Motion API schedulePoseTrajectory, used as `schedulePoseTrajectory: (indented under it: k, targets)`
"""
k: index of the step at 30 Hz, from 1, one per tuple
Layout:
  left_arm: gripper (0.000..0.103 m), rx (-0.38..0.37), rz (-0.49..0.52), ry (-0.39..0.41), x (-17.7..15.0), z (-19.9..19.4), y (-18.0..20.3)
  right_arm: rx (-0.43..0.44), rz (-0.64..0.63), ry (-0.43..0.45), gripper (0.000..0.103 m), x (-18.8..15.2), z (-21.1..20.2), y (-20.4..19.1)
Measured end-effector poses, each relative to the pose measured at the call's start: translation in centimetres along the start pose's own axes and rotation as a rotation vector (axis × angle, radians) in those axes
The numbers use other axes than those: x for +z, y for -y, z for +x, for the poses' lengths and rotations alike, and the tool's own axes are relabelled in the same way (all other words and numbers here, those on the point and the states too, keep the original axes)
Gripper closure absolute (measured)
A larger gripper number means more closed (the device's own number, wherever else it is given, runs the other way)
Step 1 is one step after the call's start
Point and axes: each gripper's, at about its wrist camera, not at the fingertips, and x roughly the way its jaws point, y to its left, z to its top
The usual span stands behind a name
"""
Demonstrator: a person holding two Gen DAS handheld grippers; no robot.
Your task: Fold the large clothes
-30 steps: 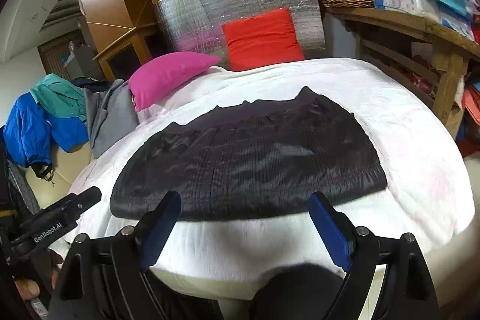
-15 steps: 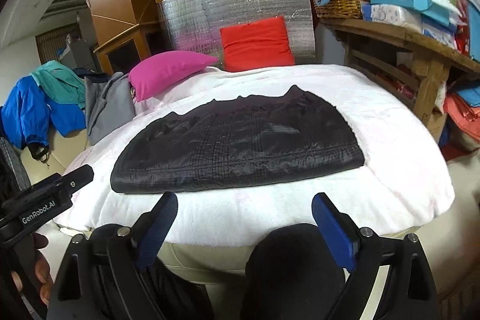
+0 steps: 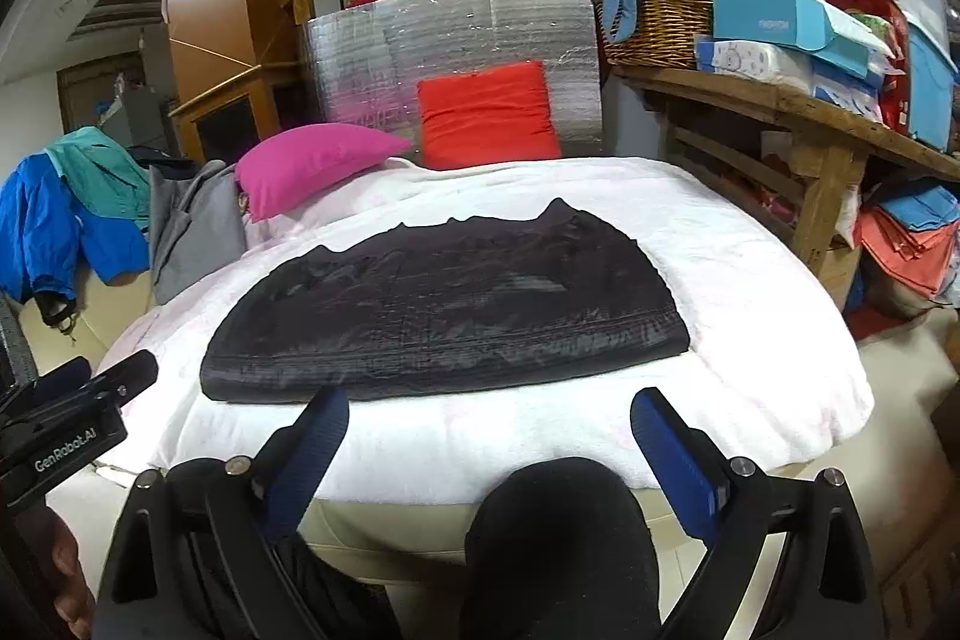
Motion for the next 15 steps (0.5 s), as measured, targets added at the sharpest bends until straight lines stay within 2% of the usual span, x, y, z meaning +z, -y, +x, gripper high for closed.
schedulePoseTrajectory:
  k: [13,15]
  targets:
    - [0.018,-0.015,0.024,0.009,-0.25,-0.44,0.70,-0.017,-0.022,0.018,0.006,-0.04,-0.30,-0.20]
    - [0.014,-0.015,0.030,0.007,-0.24,-0.54,0.84,-0.022,-0.024,0.020,0.006,-0.04,-0.35,-0.17]
